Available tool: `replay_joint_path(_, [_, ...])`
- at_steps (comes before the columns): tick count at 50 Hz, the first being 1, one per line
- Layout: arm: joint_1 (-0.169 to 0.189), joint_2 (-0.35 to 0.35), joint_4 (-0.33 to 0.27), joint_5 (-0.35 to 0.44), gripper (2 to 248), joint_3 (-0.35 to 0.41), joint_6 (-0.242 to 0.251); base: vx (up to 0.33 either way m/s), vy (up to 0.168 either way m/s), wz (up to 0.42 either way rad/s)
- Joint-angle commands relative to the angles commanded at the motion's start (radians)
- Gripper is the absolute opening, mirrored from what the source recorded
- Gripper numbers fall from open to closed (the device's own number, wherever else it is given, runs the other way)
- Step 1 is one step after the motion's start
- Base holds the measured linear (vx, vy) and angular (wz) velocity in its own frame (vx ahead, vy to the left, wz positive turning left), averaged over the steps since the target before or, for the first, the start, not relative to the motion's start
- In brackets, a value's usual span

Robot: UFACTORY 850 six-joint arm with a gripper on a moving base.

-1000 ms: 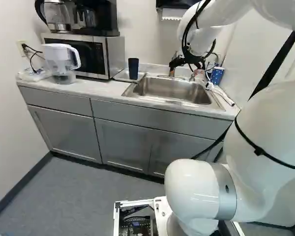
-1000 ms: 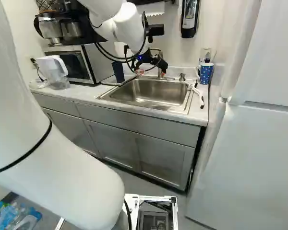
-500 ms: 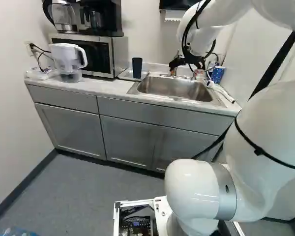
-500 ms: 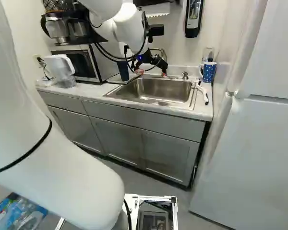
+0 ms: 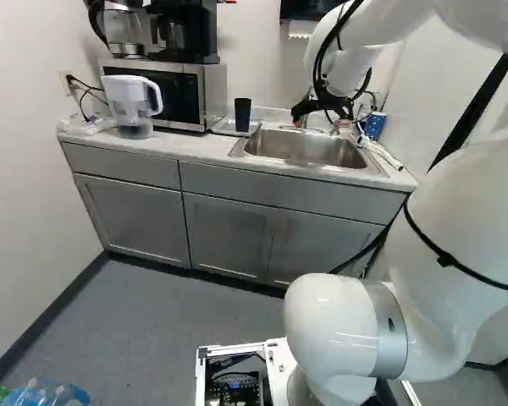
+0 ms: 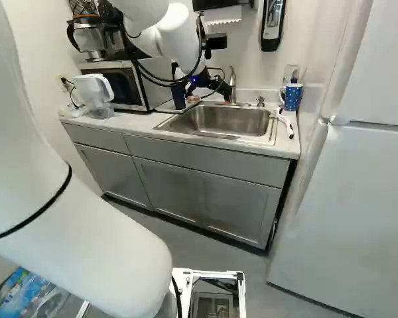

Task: Rinse the cup and place it in the tray

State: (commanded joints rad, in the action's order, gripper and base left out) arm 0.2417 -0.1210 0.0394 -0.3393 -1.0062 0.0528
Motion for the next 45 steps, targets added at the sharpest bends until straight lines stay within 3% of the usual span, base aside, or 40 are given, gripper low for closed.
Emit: replay_joint_path(45, [0.000,0.000,0.000,0.000,247,0.000,0.000,-0.090,0.051,-0.139])
